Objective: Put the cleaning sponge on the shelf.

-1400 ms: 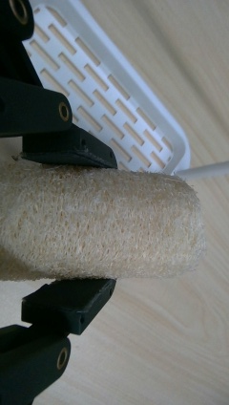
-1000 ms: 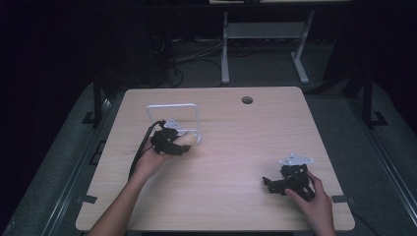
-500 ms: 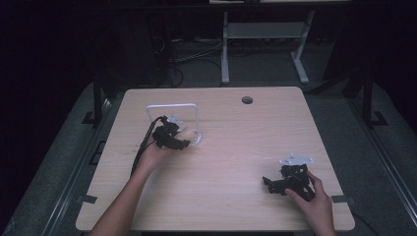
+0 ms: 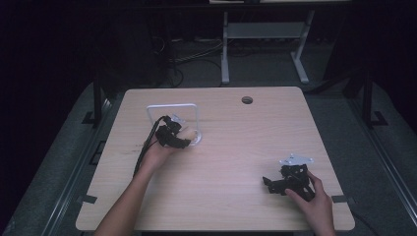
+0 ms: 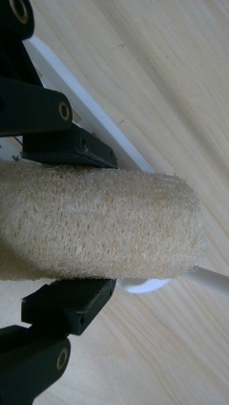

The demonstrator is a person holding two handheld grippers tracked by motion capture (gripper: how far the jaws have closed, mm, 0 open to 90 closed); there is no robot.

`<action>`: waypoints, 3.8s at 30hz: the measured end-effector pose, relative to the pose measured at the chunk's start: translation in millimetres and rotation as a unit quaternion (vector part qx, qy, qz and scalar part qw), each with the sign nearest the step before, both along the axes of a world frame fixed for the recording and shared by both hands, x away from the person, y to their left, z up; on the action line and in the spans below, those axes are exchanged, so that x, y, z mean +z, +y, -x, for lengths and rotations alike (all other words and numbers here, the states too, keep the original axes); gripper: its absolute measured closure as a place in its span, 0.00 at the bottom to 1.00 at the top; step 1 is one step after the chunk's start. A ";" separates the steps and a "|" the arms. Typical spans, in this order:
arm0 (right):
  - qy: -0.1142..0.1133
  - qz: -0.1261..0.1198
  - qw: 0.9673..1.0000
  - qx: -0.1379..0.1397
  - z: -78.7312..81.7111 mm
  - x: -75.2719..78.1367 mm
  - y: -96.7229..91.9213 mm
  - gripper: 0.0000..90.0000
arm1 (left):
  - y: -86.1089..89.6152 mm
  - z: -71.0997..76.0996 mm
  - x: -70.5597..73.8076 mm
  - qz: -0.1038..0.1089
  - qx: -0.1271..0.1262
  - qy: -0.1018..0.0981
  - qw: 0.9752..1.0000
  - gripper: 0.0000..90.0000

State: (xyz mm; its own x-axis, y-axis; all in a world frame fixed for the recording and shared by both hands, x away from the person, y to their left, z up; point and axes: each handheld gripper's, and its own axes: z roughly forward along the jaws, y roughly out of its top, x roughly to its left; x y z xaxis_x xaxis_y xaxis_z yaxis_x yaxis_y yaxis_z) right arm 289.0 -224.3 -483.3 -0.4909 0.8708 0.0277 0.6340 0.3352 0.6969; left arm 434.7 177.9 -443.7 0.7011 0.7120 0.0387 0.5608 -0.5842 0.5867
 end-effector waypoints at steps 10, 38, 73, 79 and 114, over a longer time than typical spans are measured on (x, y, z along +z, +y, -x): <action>0.000 0.000 1.000 0.000 0.0 0.0 0.0 0.00 | -1.9 -1.5 -2.3 -0.006 0.000 -0.001 1.000 0.45; 0.000 0.000 1.000 0.000 0.0 0.0 0.0 0.00 | 7.6 15.2 24.2 0.030 0.005 -0.044 0.999 0.38; 0.000 0.000 1.000 0.000 0.0 0.0 0.0 0.00 | 17.6 41.0 10.2 0.073 -0.032 0.026 0.997 1.00; 0.000 0.000 1.000 0.000 0.0 0.0 0.0 0.00 | 13.2 39.0 0.7 0.070 -0.029 0.036 0.996 1.00; 0.000 0.000 1.000 0.000 0.0 0.0 0.0 0.00 | 46.3 26.5 -2.2 0.029 0.041 0.003 0.999 1.00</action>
State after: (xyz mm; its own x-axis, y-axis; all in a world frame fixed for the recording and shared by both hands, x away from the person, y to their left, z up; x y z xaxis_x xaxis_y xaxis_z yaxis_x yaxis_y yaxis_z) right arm 288.9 -224.3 -483.3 -0.4909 0.8708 0.0275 0.6340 0.3354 0.6968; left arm 408.2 224.1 -445.9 0.6406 0.7678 -0.0094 0.6094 -0.5008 0.6147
